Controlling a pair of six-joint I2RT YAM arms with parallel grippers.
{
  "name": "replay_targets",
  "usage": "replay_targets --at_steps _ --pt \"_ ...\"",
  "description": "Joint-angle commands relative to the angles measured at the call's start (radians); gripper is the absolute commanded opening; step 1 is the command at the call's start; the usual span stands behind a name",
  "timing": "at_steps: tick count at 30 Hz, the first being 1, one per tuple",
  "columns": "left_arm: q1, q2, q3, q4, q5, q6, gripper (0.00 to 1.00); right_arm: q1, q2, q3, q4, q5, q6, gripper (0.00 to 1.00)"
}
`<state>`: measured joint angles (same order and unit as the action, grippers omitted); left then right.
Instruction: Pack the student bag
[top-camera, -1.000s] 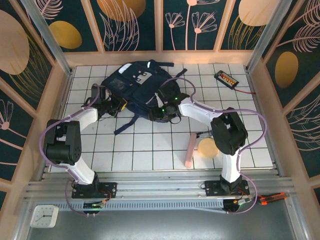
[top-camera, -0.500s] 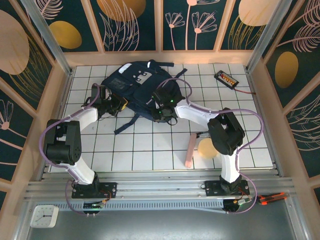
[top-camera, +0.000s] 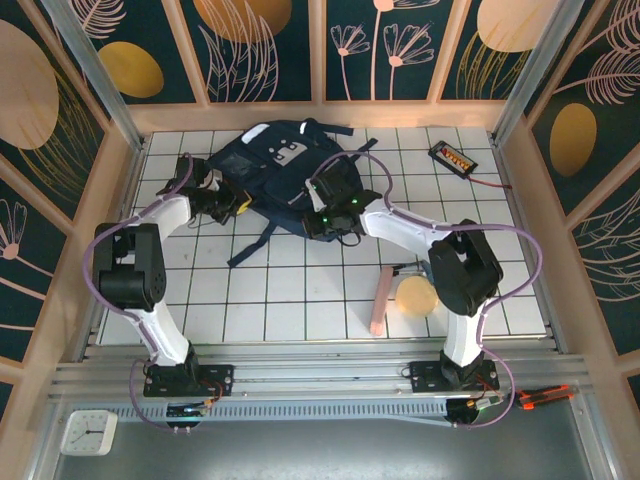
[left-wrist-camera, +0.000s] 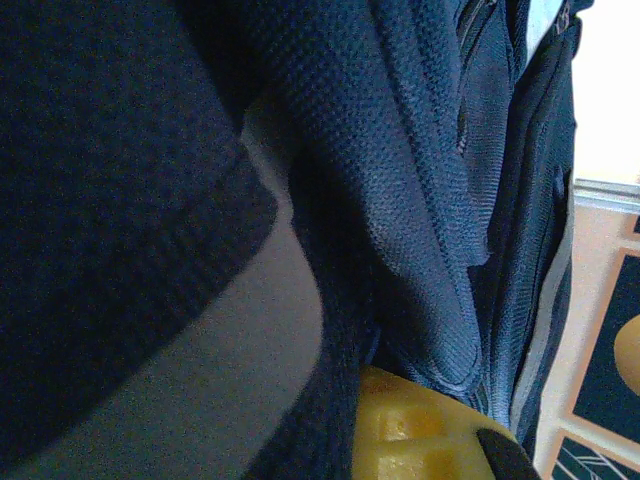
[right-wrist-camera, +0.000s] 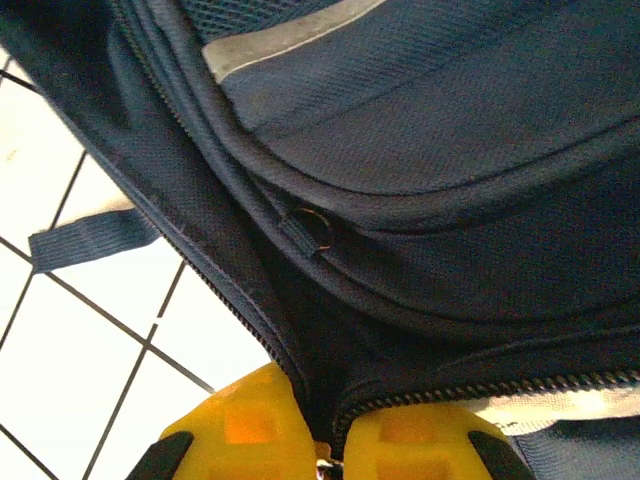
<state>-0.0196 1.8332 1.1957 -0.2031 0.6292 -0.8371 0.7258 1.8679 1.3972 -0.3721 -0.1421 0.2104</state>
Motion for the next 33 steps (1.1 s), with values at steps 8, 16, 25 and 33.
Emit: replay_targets --at_steps 8,16,25,33 --pt "0.088 -0.03 -0.07 0.238 -0.036 -0.051 0.66 -0.016 0.112 0.18 -0.114 -0.212 0.14 0.0" --pt "-0.042 -0.34 -0.431 0.44 -0.037 -0.38 0.99 0.009 0.174 0.245 -0.063 -0.298 0.185 0.0" --pt "-0.233 -0.091 -0.458 0.733 -0.097 -0.597 0.93 0.037 0.181 0.246 -0.051 -0.33 0.176 0.0" --pt "-0.237 -0.014 -0.416 0.758 -0.095 -0.588 0.15 0.038 0.18 0.22 -0.052 -0.326 0.189 0.0"
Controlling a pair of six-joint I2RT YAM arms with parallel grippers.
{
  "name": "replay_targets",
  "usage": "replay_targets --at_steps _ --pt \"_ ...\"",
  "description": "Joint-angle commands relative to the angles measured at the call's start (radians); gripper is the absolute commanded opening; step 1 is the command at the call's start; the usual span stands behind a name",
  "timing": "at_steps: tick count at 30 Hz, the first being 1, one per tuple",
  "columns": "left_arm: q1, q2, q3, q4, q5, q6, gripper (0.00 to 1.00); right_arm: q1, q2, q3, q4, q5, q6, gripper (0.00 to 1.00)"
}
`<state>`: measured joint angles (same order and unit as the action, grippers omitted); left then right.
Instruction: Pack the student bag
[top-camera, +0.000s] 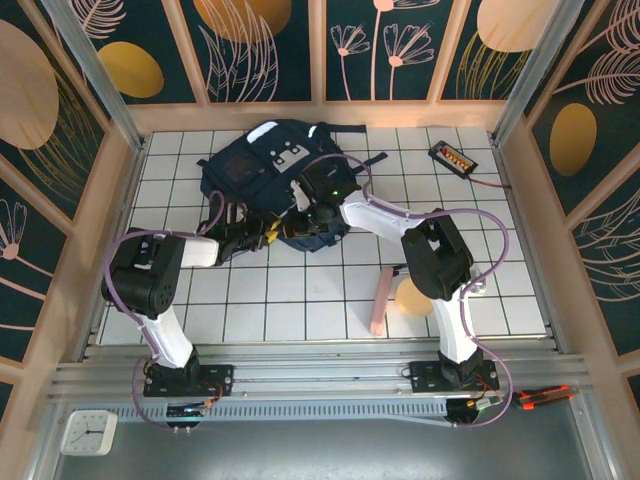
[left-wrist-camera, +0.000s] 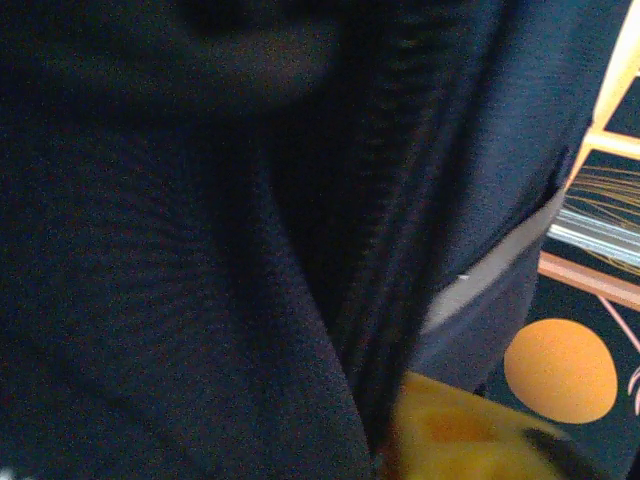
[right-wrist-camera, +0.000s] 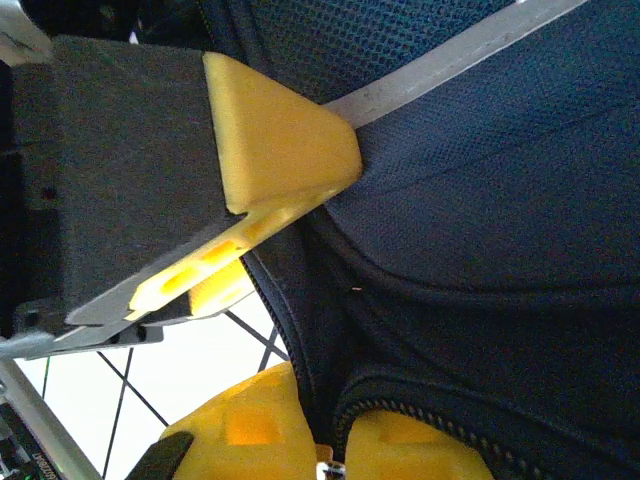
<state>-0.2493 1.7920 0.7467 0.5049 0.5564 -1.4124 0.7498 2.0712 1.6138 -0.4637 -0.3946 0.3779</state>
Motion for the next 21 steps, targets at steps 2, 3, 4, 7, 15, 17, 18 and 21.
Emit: replay_targets --at_steps 2,3,4,7,15,17,18,21 --pt "-0.007 0.032 0.041 0.066 -0.006 -0.017 0.0 0.016 -0.024 -0.001 0.025 -0.062 0.023 0.0" --pt "-0.007 0.031 0.04 0.074 0.0 -0.022 0.0 0.014 -0.024 -0.003 0.013 -0.052 0.022 0.07" --pt "-0.008 0.029 0.04 0.077 0.001 -0.025 0.0 0.015 -0.026 -0.007 0.003 -0.045 0.016 0.14" --pt "-0.007 0.028 0.036 0.092 0.009 -0.035 0.0 0.015 -0.038 -0.033 -0.013 -0.022 0.01 0.28" --pt "-0.005 0.034 0.047 0.087 0.014 -0.031 0.0 0.019 -0.076 -0.096 -0.016 0.008 0.024 0.18" --pt "-0.006 0.035 0.051 0.082 0.015 -0.027 0.0 0.021 -0.079 -0.101 -0.025 0.023 0.021 0.11" --pt "-0.006 0.036 0.055 0.074 0.016 -0.019 0.0 0.023 -0.082 -0.107 -0.029 0.035 0.02 0.07" --pt "-0.002 0.033 0.064 0.049 0.015 0.0 0.0 0.023 -0.092 -0.118 -0.043 0.057 0.002 0.0"
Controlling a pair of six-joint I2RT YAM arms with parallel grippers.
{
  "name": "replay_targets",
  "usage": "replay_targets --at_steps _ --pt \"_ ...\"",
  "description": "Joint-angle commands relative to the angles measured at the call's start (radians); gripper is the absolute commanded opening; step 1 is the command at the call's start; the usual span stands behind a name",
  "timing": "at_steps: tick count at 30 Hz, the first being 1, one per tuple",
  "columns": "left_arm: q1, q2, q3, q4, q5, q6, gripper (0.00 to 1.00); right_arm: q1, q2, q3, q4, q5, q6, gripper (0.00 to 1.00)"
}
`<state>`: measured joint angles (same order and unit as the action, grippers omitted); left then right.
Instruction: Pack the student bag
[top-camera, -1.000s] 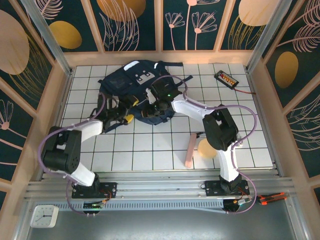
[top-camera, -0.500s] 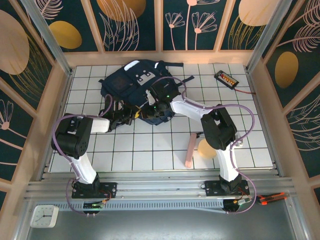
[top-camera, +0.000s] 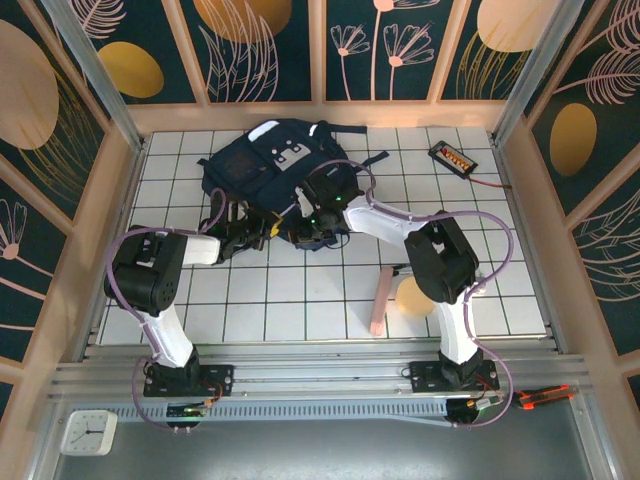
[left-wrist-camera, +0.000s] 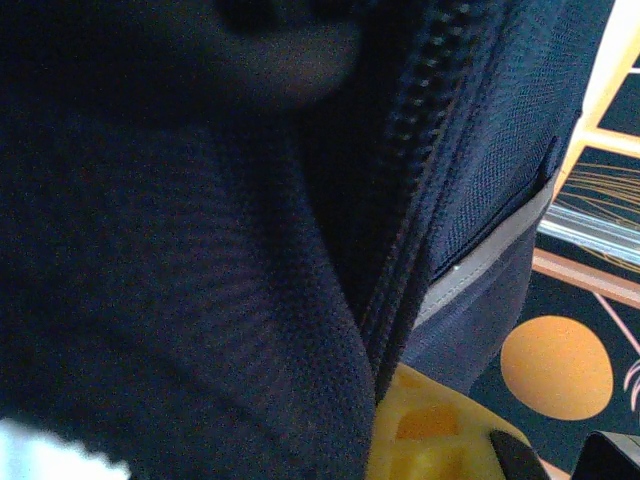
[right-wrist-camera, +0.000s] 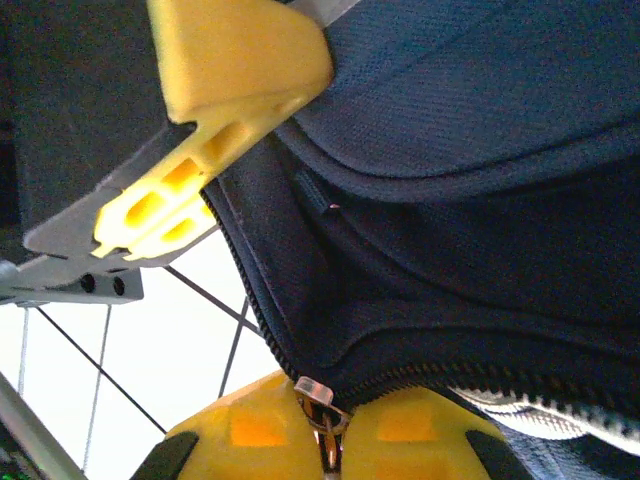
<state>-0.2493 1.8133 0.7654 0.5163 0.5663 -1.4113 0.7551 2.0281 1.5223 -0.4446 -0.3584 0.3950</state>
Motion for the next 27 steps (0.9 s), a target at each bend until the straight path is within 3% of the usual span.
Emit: replay_targets --at_steps 1,5,12,22,27 --pt "0.0 0.008 0.049 0.026 0.007 0.008 0.0 0.016 -0.049 -0.027 -0.071 0.038 -0.021 0.0" --pt "0.03 -0.011 0.058 -0.038 0.009 0.064 0.0 0.009 -0.053 -0.019 -0.144 0.087 -0.068 0.0" --pt "0.148 -0.063 0.157 -0.391 -0.053 0.386 0.0 -0.077 -0.083 -0.05 -0.26 0.102 -0.192 0.0" --pt "0.289 -0.06 0.173 -0.503 -0.059 0.528 0.0 -0.197 -0.037 0.022 -0.369 0.079 -0.332 0.0" --pt "0.333 -0.057 0.201 -0.545 -0.054 0.578 0.0 -0.202 -0.029 0.025 -0.376 0.071 -0.358 0.0"
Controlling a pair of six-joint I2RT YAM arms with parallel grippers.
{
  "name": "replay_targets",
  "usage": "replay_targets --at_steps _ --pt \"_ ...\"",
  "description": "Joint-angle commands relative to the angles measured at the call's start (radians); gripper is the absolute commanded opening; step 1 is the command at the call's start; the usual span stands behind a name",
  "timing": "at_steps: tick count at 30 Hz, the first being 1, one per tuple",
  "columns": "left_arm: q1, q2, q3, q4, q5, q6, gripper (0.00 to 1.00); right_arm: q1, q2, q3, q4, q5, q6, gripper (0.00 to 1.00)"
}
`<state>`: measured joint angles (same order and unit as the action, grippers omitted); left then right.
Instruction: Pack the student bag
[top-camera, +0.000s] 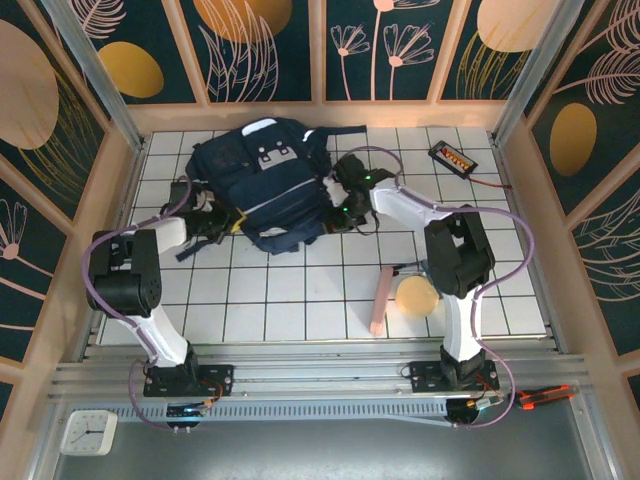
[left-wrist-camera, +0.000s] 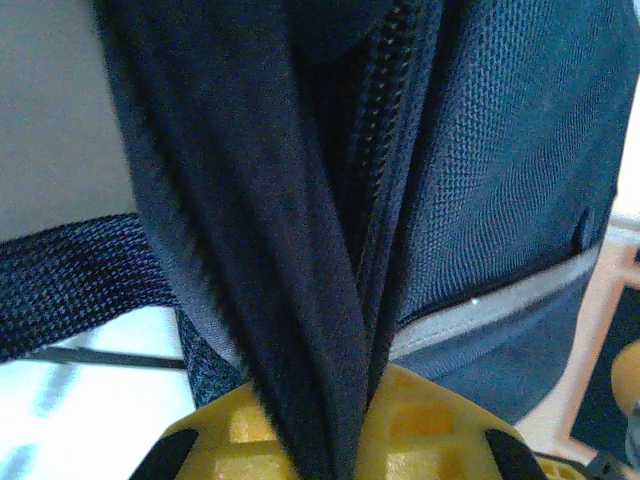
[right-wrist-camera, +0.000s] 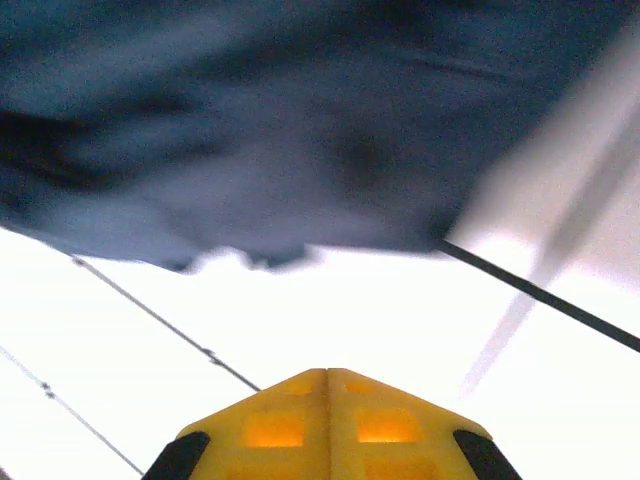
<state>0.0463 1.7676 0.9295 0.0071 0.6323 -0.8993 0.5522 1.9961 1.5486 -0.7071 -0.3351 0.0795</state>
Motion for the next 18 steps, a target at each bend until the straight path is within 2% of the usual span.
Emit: replay_targets --at_steps 1,3,5,6,7,12,18 --pt "0.04 -0.009 0.037 -0.035 -0.11 0.066 0.0 0.001 0.008 -0.001 -0.105 0.034 -0.034 0.0" --pt "0.04 -0.008 0.037 -0.019 -0.079 0.057 0.0 0.001 0.002 0.004 -0.073 -0.023 -0.021 0.02" --pt "0.04 -0.019 0.016 0.014 -0.061 0.027 0.0 0.04 -0.015 0.003 -0.009 -0.063 -0.026 0.32" --pt "0.04 -0.024 0.007 0.024 -0.056 0.02 0.0 0.065 -0.009 0.014 0.016 -0.088 -0.016 0.44" --pt "0.04 -0.027 -0.003 0.035 -0.048 0.011 0.0 0.085 0.004 0.035 0.035 -0.147 -0.006 0.5" --pt "0.039 -0.039 -0.029 0.061 -0.024 -0.004 0.0 0.166 0.117 0.17 0.155 -0.296 0.105 0.57" --pt "0.04 -0.048 -0.041 0.077 0.008 -0.016 0.0 0.181 0.23 0.279 0.246 -0.329 0.286 0.57"
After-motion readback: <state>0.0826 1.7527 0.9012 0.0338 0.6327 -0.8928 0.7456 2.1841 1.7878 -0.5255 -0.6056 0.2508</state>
